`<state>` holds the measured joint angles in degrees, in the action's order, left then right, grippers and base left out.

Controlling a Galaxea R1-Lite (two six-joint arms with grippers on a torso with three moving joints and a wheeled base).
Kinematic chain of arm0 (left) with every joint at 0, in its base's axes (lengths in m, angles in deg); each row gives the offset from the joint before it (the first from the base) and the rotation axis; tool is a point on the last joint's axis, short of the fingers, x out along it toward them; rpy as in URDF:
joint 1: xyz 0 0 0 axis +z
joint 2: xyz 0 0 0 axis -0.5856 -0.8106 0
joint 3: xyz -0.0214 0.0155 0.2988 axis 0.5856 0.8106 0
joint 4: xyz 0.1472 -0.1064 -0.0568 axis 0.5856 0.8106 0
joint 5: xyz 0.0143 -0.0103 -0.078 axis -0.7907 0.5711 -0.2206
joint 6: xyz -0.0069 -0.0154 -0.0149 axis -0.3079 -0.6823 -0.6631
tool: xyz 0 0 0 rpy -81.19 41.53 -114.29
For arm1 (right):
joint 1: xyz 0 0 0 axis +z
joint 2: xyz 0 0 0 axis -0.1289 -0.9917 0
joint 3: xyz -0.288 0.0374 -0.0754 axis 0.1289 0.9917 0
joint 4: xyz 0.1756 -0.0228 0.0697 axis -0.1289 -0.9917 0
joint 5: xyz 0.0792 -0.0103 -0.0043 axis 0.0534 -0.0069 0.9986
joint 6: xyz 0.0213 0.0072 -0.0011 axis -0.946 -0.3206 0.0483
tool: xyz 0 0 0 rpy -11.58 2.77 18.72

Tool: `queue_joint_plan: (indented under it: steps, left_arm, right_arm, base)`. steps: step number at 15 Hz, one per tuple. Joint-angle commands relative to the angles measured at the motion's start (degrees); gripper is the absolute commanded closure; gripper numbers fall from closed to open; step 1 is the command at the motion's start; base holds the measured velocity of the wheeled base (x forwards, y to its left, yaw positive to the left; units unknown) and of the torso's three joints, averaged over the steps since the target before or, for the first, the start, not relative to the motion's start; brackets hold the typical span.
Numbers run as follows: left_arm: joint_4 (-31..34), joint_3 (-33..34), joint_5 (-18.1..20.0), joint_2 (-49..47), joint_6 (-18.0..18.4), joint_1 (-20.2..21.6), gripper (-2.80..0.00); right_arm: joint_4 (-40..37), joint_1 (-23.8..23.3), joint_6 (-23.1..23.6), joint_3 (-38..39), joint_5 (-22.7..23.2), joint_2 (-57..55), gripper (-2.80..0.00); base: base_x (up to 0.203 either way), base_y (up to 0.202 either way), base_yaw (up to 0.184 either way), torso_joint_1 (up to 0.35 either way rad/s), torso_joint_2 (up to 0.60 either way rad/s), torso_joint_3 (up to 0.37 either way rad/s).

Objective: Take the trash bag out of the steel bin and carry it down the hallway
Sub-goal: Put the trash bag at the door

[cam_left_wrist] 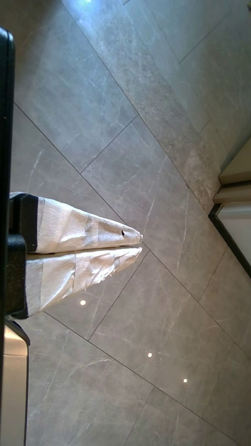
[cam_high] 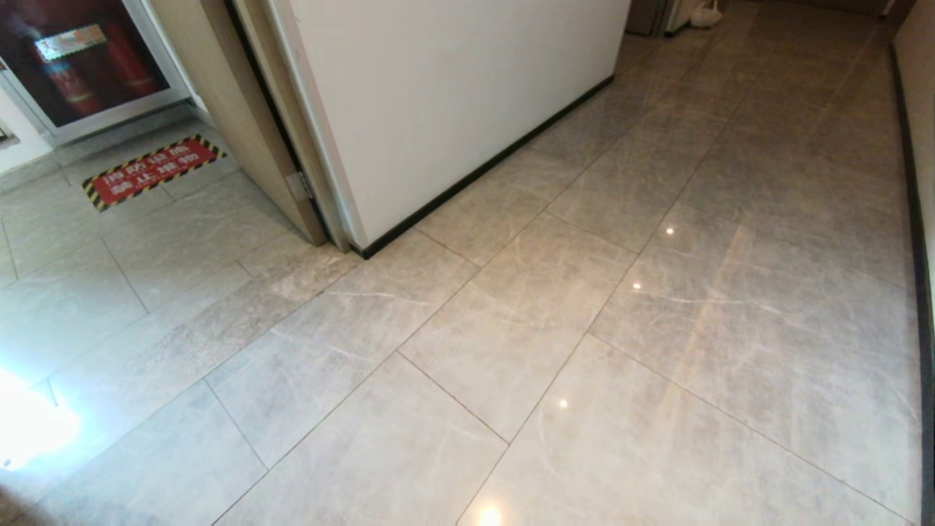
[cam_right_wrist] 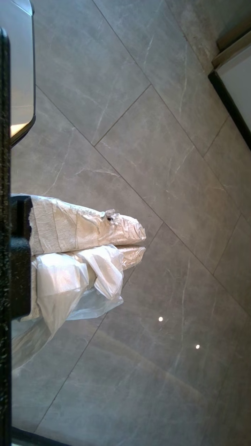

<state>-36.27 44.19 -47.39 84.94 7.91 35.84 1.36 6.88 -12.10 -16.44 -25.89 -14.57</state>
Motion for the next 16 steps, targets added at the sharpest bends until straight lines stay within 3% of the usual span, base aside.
queue_joint_plan:
  steps: [1, 14, 16]
  left_arm:
    - [0.0, 0.0, 0.0, 0.0, 0.0, 0.0, 0.0]
    - [0.0, 0.0, 0.0, 0.0, 0.1, 0.0, 0.0]
    - [0.0, 0.0, 0.0, 0.0, 0.1, 0.0, 0.0]
  right_arm:
    - [0.0, 0.0, -0.1, 0.1, 0.1, 0.0, 0.0]
    - [0.1, 0.0, 0.2, 0.1, 0.2, 0.0, 0.0]
    - [-0.1, 0.0, 0.1, -4.5, 1.0, -0.6, 0.0]
  base:
    - [0.0, 0.0, 0.0, -0.002, 0.0, -0.19]
    - [0.0, 0.0, 0.0, 0.002, 0.0, -0.172]
    - [0.0, 0.0, 0.0, 0.0, 0.0, 0.0]
